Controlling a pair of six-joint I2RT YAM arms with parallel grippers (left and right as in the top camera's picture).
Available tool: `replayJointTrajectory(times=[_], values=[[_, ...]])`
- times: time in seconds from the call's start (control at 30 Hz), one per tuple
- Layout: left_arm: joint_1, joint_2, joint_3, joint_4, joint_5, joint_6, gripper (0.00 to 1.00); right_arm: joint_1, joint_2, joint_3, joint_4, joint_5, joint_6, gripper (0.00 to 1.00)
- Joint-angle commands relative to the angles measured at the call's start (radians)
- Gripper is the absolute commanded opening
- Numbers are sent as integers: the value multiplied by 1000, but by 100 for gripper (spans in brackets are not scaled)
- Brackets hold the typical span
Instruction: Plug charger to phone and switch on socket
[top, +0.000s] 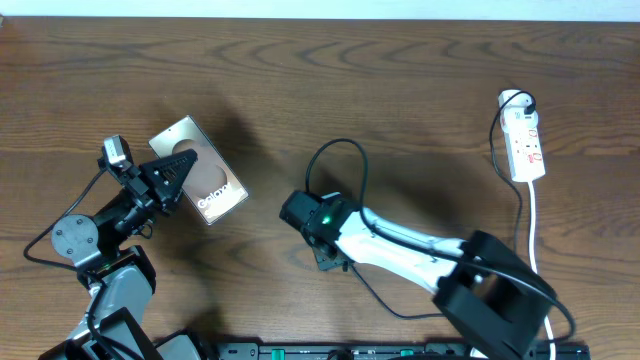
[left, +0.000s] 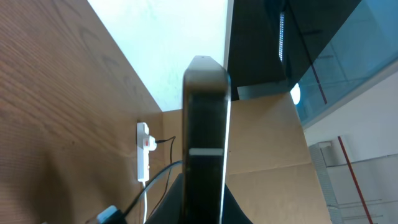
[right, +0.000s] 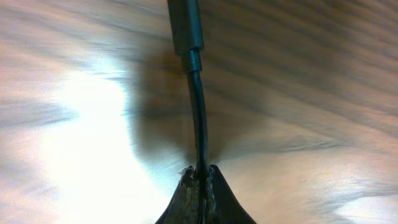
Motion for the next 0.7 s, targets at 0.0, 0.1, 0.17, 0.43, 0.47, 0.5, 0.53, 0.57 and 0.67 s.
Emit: replayJointTrajectory(times=[0.0,0.1,0.17,0.43,0.47,0.5,0.53,0.57,0.67], values=[[5,-8,30,14,4,-5,7,-28,-163,15,29,-149,-14,1],[5,-8,30,14,-13,-6,7,-41,-271,12,63,-250,-103,1],[5,-8,30,14,-21,-6,7,-42,-324,10,81,-316,-157,1],[5,-8,30,15,-50,-58,7,-32,-392,-64,271,-551,-177,1],[5,-8,30,15,-52,-58,7,-32,-392,-80,313,-581,-177,1],[5,-8,30,15,-52,-58,7,-32,-392,-97,356,-614,-177,1],[5,-8,30,15,-53,-58,7,-32,-392,-117,402,-644,-159,1],[5,-8,30,15,-60,-58,7,-32,-392,-123,409,-643,-137,1],[5,-8,30,15,-106,-58,7,-32,-392,-129,408,-649,-116,1]])
